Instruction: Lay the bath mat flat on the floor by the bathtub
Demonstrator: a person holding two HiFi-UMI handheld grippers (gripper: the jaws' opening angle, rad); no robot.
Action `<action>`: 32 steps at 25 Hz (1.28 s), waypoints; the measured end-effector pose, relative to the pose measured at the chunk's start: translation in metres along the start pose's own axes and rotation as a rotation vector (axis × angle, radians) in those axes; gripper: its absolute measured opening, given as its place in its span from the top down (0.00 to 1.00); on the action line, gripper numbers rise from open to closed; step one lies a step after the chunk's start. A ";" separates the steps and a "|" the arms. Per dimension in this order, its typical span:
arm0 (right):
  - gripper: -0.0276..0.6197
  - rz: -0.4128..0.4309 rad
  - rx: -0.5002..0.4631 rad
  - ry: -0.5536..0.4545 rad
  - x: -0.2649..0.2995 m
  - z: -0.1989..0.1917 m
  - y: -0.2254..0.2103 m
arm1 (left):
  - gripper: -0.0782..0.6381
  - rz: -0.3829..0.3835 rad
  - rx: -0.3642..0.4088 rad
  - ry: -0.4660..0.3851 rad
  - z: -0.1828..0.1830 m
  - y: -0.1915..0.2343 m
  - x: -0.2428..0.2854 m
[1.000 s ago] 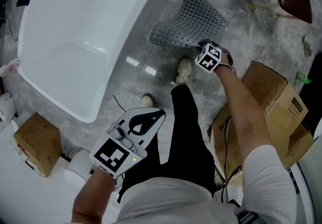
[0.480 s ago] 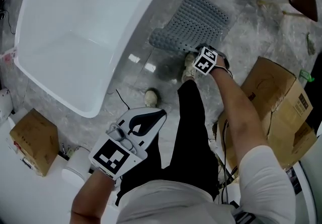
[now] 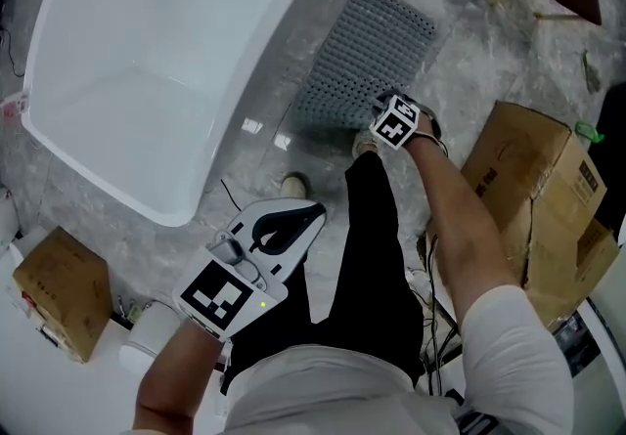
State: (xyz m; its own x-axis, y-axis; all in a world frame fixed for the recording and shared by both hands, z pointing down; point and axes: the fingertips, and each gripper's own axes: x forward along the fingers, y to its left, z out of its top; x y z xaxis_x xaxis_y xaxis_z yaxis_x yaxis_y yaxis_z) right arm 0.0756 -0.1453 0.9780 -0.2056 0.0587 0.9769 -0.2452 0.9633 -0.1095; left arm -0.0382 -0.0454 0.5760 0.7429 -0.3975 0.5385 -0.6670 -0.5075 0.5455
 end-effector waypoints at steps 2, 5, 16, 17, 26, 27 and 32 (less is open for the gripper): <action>0.82 -0.011 0.023 -0.010 -0.008 0.000 0.010 | 0.87 -0.014 0.017 -0.008 -0.004 -0.005 -0.008; 0.84 -0.045 0.066 -0.026 -0.023 -0.002 0.024 | 0.87 -0.040 0.055 -0.021 -0.010 -0.014 -0.020; 0.85 -0.092 0.248 -0.153 -0.112 0.013 0.122 | 0.87 -0.082 0.237 -0.061 -0.015 -0.062 -0.092; 0.85 -0.095 0.263 -0.166 -0.124 0.015 0.132 | 0.87 -0.085 0.244 -0.065 -0.014 -0.069 -0.099; 0.86 -0.142 0.340 -0.282 -0.248 0.022 0.200 | 0.87 -0.144 0.294 -0.046 -0.011 -0.124 -0.135; 0.86 -0.146 0.352 -0.295 -0.263 0.022 0.207 | 0.87 -0.149 0.297 -0.043 -0.011 -0.130 -0.137; 0.86 -0.164 0.403 -0.396 -0.329 0.023 0.240 | 0.87 -0.161 0.311 -0.042 -0.007 -0.156 -0.146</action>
State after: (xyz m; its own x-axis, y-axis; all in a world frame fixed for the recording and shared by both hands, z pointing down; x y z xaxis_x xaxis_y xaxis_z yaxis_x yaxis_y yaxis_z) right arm 0.0628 0.0606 0.6257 -0.4538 -0.2594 0.8525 -0.6284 0.7715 -0.0997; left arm -0.0429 0.0974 0.4172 0.8430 -0.3215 0.4312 -0.4970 -0.7721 0.3961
